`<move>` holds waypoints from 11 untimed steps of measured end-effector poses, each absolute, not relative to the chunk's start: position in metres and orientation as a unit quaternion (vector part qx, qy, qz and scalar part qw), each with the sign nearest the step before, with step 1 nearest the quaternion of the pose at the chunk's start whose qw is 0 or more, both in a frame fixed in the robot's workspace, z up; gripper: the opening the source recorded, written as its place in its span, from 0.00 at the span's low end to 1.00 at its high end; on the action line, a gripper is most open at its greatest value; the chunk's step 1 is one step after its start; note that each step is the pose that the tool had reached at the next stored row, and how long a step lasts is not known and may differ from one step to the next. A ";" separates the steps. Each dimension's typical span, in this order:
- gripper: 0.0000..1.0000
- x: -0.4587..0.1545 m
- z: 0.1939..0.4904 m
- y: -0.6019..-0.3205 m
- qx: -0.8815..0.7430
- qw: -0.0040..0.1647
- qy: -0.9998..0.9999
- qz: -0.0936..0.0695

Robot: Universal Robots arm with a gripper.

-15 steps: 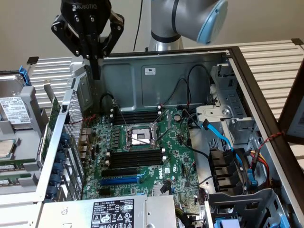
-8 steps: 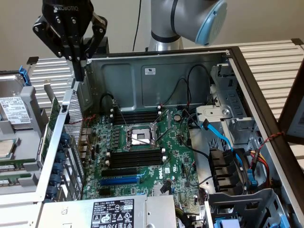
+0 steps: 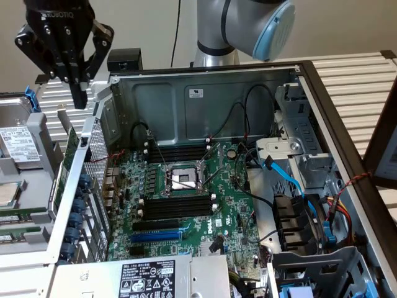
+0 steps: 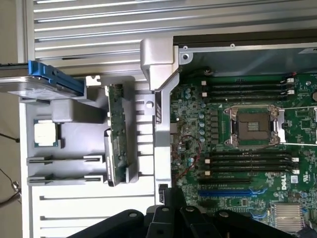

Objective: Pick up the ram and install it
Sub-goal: 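Reach for the ram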

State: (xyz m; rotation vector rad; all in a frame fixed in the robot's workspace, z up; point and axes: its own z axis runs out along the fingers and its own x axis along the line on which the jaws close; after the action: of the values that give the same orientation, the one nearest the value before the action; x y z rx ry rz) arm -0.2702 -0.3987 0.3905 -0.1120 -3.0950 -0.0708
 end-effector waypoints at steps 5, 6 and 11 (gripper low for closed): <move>0.11 -0.293 0.390 -0.399 -0.036 0.022 -0.999 -0.023; 0.11 -0.296 0.390 -0.399 -0.036 0.022 -0.999 -0.023; 0.11 -0.314 0.390 -0.399 -0.036 0.022 -0.999 -0.023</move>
State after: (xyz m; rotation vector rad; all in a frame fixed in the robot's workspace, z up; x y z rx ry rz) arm -0.3139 -0.3987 0.3896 -0.1120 -3.0950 -0.0709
